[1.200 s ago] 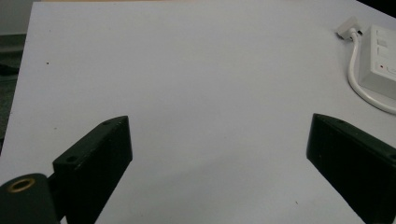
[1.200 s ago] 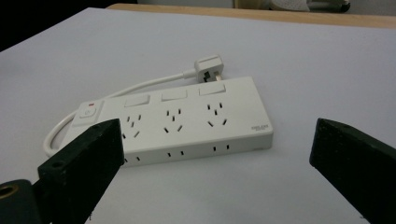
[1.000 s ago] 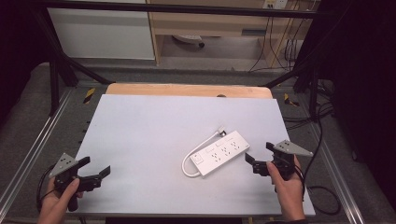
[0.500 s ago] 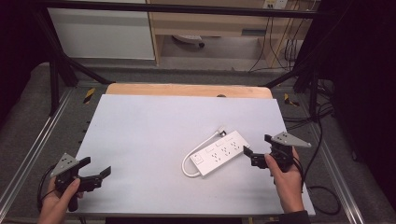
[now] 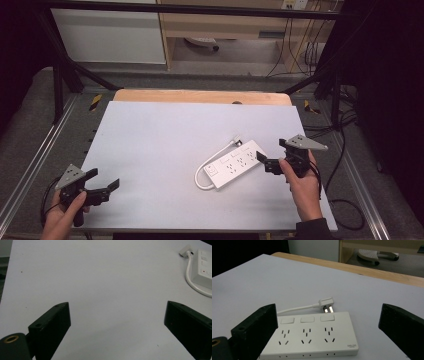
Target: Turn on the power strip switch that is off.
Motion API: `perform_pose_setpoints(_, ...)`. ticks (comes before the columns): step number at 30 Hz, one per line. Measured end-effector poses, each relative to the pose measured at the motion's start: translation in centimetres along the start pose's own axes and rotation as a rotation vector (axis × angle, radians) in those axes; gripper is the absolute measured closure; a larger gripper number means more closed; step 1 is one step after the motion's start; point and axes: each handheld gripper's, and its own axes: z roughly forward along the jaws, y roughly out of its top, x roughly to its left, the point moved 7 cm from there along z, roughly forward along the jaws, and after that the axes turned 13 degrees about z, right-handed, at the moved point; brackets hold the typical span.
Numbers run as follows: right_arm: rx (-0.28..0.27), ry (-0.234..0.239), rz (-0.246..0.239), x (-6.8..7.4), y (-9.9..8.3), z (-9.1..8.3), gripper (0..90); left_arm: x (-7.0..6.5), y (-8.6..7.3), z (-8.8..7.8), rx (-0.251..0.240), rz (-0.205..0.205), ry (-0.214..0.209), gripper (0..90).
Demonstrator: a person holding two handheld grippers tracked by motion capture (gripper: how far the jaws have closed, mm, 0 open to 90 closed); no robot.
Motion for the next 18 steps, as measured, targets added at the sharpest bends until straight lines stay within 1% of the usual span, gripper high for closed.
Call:
perform_pose_setpoints(8, 0.011, 0.003, -0.003, 0.2, 0.3, 0.7, 2.6, 0.0, 0.0, 0.0, 0.002, 0.003, -0.001, 6.9)
perform_pose_setpoints(16, 0.005, -0.015, -0.004, -0.1, 0.7, 1.3, 2.8, -0.1, 0.0, 0.0, 0.000, 0.007, 0.002, 6.9)
perform_pose_setpoints(17, 0.012, -0.013, 0.004, -0.1, 0.8, 1.5, 2.8, -0.1, 0.0, 0.0, 0.002, 0.007, 0.003, 6.9)
perform_pose_setpoints(18, 0.016, -0.011, 0.003, -0.1, 0.8, 1.7, 2.8, -0.1, 0.0, 0.0, 0.003, 0.007, 0.003, 6.9)
